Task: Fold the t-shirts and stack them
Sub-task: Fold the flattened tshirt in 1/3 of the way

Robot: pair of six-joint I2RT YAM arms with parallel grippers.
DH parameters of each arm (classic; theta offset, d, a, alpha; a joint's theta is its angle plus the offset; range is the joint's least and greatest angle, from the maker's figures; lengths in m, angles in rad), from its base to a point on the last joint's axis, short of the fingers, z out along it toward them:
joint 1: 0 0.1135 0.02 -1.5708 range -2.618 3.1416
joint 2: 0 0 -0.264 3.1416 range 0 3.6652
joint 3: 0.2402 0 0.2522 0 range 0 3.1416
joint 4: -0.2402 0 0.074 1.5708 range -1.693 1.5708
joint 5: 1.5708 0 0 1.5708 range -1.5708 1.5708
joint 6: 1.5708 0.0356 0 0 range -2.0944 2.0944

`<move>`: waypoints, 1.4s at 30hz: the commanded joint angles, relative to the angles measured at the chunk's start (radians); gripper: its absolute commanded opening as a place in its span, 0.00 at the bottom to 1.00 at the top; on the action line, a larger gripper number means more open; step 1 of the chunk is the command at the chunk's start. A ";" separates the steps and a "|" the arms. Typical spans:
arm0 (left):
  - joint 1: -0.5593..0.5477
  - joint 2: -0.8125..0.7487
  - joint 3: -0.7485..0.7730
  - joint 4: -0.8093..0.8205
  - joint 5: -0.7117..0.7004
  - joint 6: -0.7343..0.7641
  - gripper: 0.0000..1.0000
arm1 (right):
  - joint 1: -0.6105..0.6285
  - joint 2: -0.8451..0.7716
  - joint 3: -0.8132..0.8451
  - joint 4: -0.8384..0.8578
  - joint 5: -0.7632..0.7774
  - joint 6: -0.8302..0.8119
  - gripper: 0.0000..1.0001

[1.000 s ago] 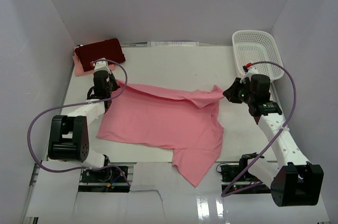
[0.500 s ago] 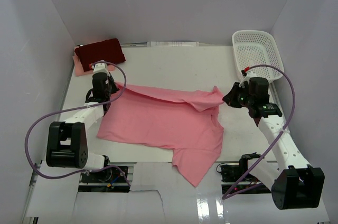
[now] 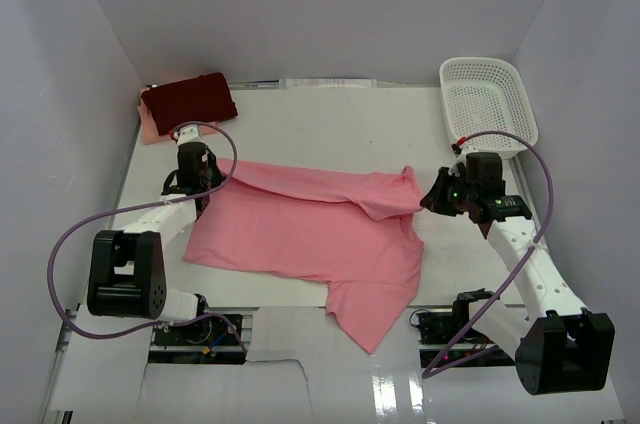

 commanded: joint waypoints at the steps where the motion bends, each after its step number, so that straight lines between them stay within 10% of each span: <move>1: 0.005 -0.013 0.010 -0.056 -0.026 -0.026 0.00 | 0.012 0.002 -0.016 -0.035 -0.008 0.016 0.08; 17: 0.005 0.005 0.024 -0.156 -0.090 -0.060 0.00 | 0.130 -0.003 -0.125 -0.026 0.018 0.088 0.08; 20: 0.005 0.011 0.027 -0.165 -0.092 -0.060 0.00 | 0.142 0.008 -0.119 -0.036 0.028 0.088 0.24; 24: 0.005 0.015 0.038 -0.181 -0.092 -0.061 0.65 | 0.145 0.005 -0.096 -0.061 0.076 0.087 0.60; 28: 0.005 -0.010 0.038 -0.176 -0.116 -0.072 0.93 | 0.145 0.014 -0.033 -0.070 0.133 0.084 0.62; 42: 0.005 0.120 0.192 -0.070 -0.101 0.025 0.93 | 0.142 0.349 0.254 -0.009 0.277 0.007 0.61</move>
